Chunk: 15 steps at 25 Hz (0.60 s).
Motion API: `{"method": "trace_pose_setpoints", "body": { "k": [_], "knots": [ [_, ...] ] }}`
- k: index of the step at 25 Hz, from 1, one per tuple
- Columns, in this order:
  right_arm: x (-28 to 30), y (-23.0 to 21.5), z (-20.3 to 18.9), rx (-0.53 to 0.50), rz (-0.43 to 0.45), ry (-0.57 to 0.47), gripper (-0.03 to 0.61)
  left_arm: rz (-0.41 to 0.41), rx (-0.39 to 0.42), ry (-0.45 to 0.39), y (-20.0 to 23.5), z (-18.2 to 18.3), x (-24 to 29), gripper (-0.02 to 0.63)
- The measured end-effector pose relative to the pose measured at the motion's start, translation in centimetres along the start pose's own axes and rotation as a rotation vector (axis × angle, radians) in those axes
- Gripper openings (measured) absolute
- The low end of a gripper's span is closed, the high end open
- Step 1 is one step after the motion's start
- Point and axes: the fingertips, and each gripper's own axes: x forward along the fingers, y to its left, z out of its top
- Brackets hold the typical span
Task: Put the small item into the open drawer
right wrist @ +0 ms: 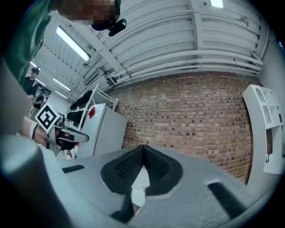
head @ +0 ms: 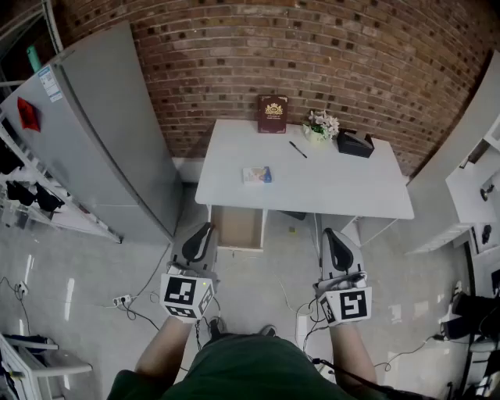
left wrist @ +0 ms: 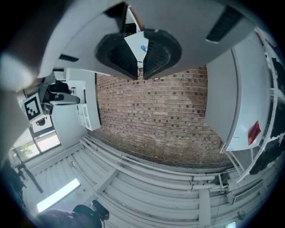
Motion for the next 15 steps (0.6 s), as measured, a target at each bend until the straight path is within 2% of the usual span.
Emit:
{"method": "trace_pose_setpoints", "body": {
  "k": [7,11,15],
  "knots": [
    [-1.5,-2.7,-1.0,0.015,0.039,0.008,0.002,0.038,0.012,0.014,-3.1,-0.2,0.0,0.037],
    [-1.4,-3.5,-2.5,0.109,0.084,0.027,0.003,0.049,0.01,0.043,-4.3,-1.0,-0.6,0.037],
    [-0.3,-4.3,-4.3,0.177,0.076,0.062,0.003,0.069,0.0,0.086,-3.7,-2.7,-0.8,0.037]
  ]
}}
